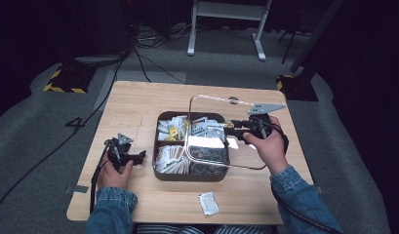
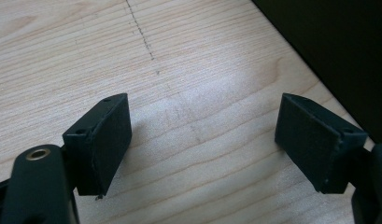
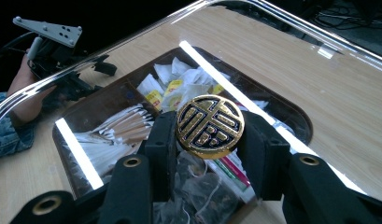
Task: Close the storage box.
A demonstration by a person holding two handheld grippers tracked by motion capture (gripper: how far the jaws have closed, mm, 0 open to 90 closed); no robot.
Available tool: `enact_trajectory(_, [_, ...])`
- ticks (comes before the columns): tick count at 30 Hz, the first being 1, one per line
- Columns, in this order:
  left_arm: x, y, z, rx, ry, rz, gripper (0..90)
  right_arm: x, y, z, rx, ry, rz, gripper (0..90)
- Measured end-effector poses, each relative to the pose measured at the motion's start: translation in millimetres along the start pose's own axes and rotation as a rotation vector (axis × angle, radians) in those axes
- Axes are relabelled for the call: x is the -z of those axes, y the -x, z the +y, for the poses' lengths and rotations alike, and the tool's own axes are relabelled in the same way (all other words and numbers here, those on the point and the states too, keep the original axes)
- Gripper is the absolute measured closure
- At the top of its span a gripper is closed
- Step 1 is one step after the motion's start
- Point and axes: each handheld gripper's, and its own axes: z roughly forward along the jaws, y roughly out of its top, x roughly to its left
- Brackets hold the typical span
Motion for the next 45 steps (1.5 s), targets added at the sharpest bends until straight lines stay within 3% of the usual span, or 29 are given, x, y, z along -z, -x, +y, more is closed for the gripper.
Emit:
enact_trajectory(8, [0.0,0.0,0.0,0.0,0.0,0.0,19.2,-15.6,-8.3,8.7,0.012,-0.007,0.006,58.6])
enact_trajectory(17, [-0.1,-0.1,0.1,0.0,0.0,0.0,19.1,-52.3,-18.7,9.5,0.036,-0.048,0.023,58.6])
enact_trajectory(29, [0.0,-0.1,0.1,0.0,0.0,0.0,19.1,-95.9,-29.3,-1.4,0.056,-0.092,0.049,58.6])
enact_trajectory(45, [0.0,-0.1,0.1,0.0,0.0,0.0,19.1,-124.1,-30.8,-19.7,0.035,-0.123,0.058,58.5])
